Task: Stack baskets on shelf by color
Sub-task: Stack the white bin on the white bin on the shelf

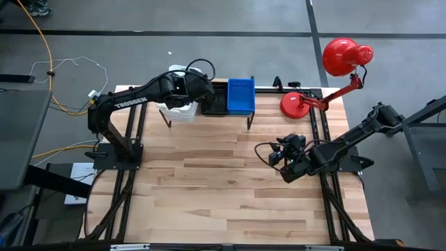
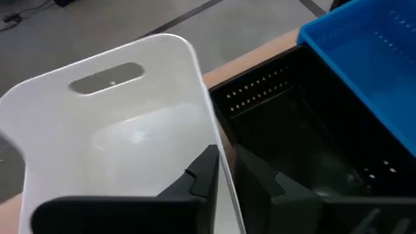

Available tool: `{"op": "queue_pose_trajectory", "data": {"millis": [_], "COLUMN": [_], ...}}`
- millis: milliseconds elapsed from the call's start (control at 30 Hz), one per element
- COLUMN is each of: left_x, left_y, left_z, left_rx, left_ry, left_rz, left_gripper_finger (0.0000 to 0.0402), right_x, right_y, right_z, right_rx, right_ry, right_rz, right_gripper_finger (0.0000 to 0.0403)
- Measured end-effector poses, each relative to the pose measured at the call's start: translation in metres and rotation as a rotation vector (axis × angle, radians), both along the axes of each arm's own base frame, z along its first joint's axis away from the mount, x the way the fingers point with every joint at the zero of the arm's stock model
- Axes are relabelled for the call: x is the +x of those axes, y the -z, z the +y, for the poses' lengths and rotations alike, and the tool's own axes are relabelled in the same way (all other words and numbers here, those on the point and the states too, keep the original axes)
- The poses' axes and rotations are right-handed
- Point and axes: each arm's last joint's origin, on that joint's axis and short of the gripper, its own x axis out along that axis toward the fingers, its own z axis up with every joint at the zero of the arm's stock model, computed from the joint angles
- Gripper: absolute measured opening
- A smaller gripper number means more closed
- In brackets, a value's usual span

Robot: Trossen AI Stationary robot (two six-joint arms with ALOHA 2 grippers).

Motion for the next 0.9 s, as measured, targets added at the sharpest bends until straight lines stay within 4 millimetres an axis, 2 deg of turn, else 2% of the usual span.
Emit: {"op": "queue_pose_trajectory", "data": {"millis": [233,533,733,900], "left_x": [0.0,-0.003,-0.01,-0.023], "left_y": [-0.013,-0.056,-0.069,-0.078], "left_z": [-0.001,-0.011,-0.041,-0.082], "left_rx": [-0.004,0.031,0.042,0.122], "left_ry": [0.052,0.207,0.389,0.45], "left_rz": [-0.027,-0.089,-0.028,0.036], "left_gripper_finger": [0.0081,0.0119,0.0103,0.0039], "right_x": [0.0,0.0,0.0,0.0], "right_y": [0.0,0.0,0.0,0.0], "right_z": [0.0,0.0,0.0,0.0], "right_rx": [0.002,0.002,0.004,0.006], "right_ry": [-0.001,-0.002,-0.003,-0.006], "right_rz": [0.001,0.002,0.005,0.01], "right_gripper_finger": [0.0168,0.0168,0.0168,0.0168]}}
